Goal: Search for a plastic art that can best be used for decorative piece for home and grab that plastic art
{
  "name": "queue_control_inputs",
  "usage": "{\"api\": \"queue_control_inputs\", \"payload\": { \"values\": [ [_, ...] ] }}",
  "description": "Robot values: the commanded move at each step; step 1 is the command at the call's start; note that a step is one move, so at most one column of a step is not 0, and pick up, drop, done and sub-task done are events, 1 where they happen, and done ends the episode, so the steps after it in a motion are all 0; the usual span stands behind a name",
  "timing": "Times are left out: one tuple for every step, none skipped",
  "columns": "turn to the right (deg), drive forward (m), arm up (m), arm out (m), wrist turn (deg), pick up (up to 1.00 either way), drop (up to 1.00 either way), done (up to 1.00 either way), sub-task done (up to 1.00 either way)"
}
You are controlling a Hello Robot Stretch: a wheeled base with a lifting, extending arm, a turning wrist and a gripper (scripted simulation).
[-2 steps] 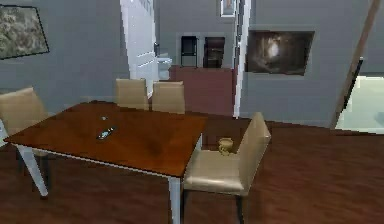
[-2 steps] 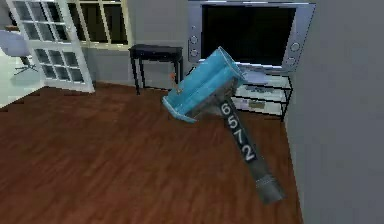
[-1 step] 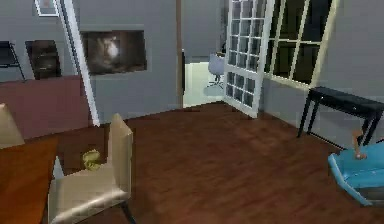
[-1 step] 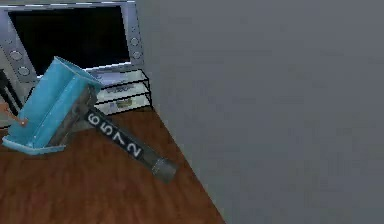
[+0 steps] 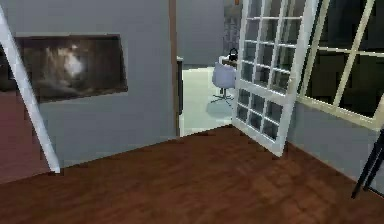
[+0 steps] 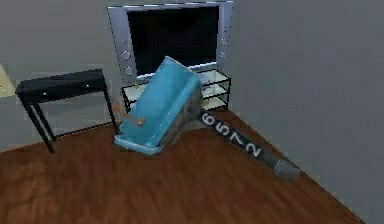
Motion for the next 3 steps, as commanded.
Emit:
{"api": "queue_control_inputs", "payload": {
  "values": [
    [0.0,1.0,0.0,0.0,0.0,0.0,0.0,0.0,0.0],
    [3.0,0.0,0.0,0.0,0.0,0.0,0.0,0.0,0.0],
    [3.0,0.0,0.0,0.0,0.0,0.0,0.0,0.0,0.0]
  ]
}}
